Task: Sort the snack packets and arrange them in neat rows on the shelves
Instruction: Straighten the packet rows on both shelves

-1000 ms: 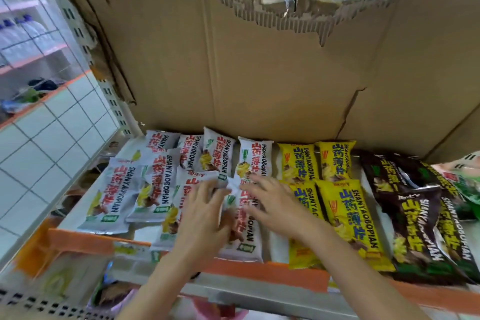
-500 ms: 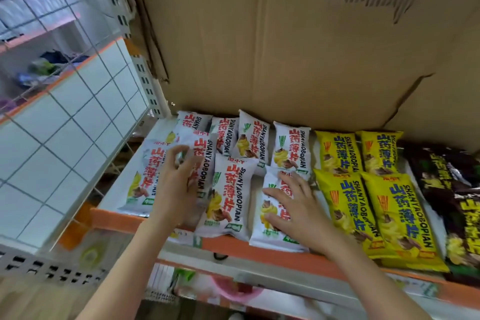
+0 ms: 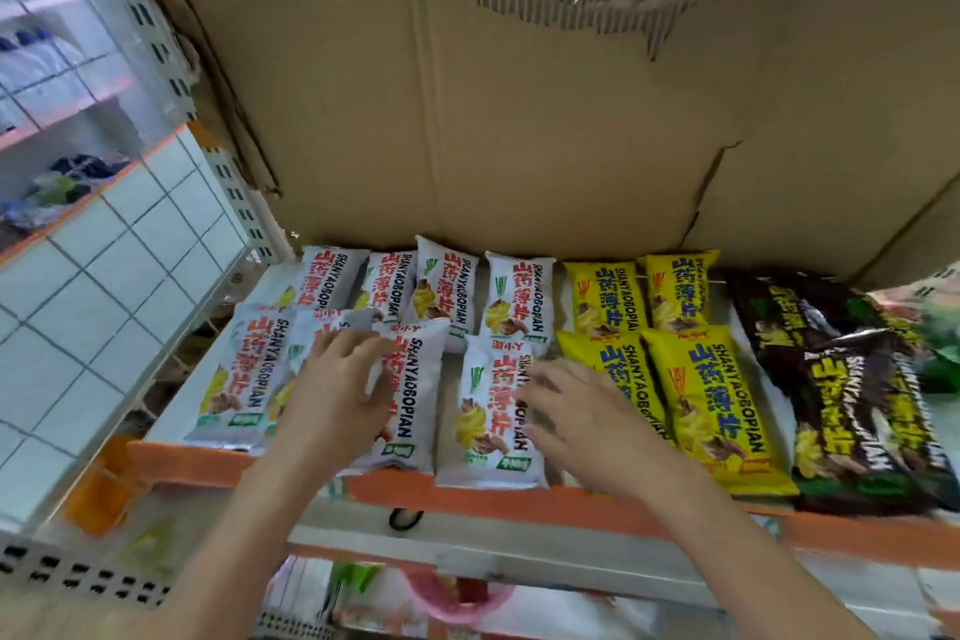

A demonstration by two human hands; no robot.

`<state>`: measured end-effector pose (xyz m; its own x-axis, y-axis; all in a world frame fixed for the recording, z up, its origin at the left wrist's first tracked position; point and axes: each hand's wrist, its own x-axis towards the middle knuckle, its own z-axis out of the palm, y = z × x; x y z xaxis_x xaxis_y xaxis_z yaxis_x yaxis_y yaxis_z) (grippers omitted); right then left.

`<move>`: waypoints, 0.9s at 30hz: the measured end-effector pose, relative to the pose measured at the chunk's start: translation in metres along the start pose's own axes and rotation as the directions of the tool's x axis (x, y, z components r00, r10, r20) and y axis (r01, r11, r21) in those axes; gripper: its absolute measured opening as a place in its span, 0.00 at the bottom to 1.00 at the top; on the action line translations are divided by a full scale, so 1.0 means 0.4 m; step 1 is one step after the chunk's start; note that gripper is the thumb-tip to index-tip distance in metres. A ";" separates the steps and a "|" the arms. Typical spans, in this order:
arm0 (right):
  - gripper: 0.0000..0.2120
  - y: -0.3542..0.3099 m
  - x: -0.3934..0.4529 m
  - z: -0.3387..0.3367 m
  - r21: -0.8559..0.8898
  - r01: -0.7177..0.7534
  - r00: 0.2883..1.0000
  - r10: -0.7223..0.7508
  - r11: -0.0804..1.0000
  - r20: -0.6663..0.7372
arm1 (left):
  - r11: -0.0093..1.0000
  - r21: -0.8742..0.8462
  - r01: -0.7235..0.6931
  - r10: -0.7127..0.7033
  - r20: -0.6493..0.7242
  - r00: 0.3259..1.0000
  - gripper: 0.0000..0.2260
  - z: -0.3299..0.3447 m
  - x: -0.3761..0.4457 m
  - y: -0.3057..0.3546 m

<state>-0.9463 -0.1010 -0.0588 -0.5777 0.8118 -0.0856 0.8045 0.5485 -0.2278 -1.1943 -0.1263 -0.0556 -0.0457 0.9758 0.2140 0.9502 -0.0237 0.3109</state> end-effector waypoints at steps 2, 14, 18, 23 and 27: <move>0.21 0.044 -0.063 -0.024 -0.064 -0.004 1.000 0.005 0.998 0.024 | 0.997 0.009 -0.083 0.083 -0.002 0.997 0.11 0.035 -0.005 0.098; 0.21 0.468 -0.740 -0.120 -0.137 -0.335 0.938 0.318 0.932 -0.137 | 0.851 -0.097 -0.515 0.525 0.149 0.838 0.17 0.297 -0.096 0.837; 0.22 0.572 -0.967 -0.120 -0.057 -0.515 0.854 0.505 0.856 -0.126 | 0.759 -0.159 -0.632 0.651 0.155 0.743 0.16 0.353 -0.148 1.097; 0.23 0.674 -1.147 -0.064 0.047 -0.708 0.694 0.706 0.705 -0.145 | 0.664 -0.235 -0.710 0.748 0.201 0.633 0.06 0.427 -0.184 1.321; 0.23 0.769 -1.231 -0.027 0.139 -0.716 0.660 0.728 0.684 -0.186 | 0.564 -0.315 -0.763 0.826 0.232 0.514 0.19 0.510 -0.166 1.463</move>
<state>-0.4131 -0.3298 -0.0763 0.2303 0.9722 -0.0418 0.9448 -0.2337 -0.2295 -0.5722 -0.1604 -0.0767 0.8326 0.5328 0.1515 0.4737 -0.8266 0.3040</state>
